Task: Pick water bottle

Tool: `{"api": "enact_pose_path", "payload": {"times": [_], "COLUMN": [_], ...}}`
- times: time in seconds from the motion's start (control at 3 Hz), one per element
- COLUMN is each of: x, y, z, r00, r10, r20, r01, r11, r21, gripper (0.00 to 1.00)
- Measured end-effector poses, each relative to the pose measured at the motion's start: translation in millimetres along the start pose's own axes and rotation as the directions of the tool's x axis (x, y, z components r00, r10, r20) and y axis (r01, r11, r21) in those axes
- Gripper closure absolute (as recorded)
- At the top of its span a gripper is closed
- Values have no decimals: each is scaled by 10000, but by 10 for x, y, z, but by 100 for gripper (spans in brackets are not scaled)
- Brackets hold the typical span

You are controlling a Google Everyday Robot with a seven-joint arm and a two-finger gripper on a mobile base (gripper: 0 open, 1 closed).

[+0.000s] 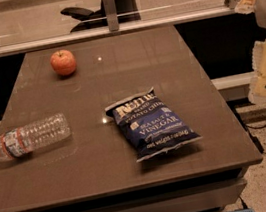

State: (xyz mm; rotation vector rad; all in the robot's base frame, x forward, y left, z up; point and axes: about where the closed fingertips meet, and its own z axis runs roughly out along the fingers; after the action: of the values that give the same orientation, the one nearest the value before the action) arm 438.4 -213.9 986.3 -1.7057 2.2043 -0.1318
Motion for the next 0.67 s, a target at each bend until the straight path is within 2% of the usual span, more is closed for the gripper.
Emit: {"api": "enact_pose_path", "payload": {"times": [0.33,0.67], "x": [0,-120], "y": [0,-28], "z": [-1,-29], "r00": [10000,9996], "r10": [0,-170], "r20": [1,207], "r01": [0,168], "r11": [10000,9998], "r21": [2,90], "gripper": [0,0]}}
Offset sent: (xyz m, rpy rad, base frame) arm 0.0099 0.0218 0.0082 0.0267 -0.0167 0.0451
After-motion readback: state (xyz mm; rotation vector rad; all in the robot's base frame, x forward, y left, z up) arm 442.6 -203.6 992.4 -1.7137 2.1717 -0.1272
